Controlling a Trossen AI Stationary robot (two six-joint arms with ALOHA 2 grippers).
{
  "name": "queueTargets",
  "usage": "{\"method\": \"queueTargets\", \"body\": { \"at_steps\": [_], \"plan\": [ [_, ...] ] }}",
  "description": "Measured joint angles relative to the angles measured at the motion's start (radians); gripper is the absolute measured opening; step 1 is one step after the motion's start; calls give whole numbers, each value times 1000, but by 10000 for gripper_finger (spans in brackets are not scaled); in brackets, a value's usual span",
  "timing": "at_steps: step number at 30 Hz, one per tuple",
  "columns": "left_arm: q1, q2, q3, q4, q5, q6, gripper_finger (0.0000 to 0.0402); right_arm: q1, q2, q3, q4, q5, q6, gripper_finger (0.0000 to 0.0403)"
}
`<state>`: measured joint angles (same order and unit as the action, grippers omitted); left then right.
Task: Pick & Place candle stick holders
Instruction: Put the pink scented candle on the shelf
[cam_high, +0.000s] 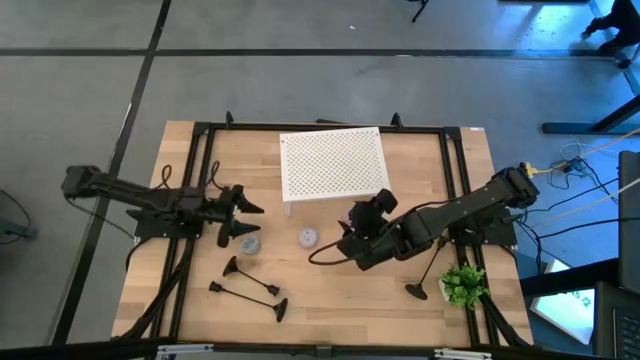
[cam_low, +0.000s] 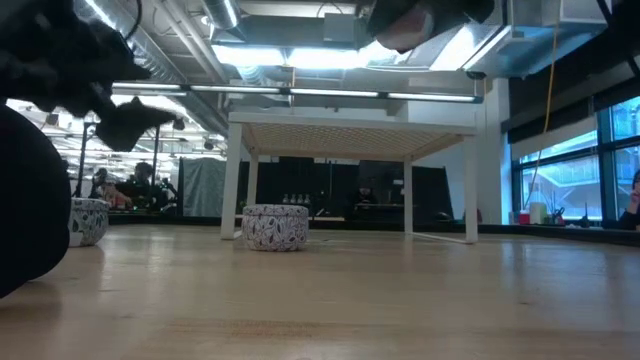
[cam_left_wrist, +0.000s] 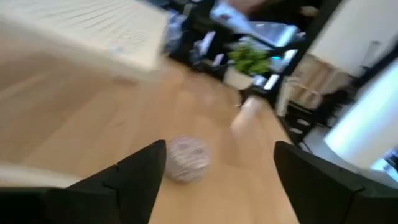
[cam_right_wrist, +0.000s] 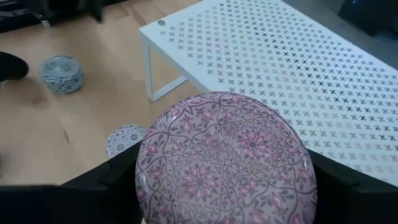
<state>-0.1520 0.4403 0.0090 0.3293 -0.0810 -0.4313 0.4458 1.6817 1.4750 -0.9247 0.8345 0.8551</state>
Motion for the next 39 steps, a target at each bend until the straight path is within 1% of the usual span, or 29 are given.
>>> {"method": "queueTargets", "body": {
  "at_steps": [3,7,11,13,14,17,21,27,30,32,39],
  "plan": [
    [-81,87,1,112,-57,52,232,0,0,0,-5,1,0,294],
    [-147,190,40,147,-151,92,146,0,0,0,-10,2,0,294],
    [-164,298,98,155,-198,136,61,0,0,0,-10,7,0,294],
    [-164,362,121,193,-198,159,23,0,0,0,-11,12,0,294],
    [-164,397,132,212,-193,167,12,0,0,0,-11,12,0,294],
    [-159,501,165,249,-190,181,5,0,0,0,-16,28,0,294],
    [-124,633,203,297,-190,183,2,0,0,0,-20,41,-7,294],
    [-69,801,215,508,-177,192,2,-10,0,0,-22,65,-11,294],
    [-47,862,215,559,-157,178,2,-10,0,0,-23,86,-11,294],
    [-33,897,222,565,-156,166,2,-12,0,0,-22,98,-11,294],
    [-15,986,266,574,-202,158,2,-19,0,0,-22,108,-5,294]
  ]
}}
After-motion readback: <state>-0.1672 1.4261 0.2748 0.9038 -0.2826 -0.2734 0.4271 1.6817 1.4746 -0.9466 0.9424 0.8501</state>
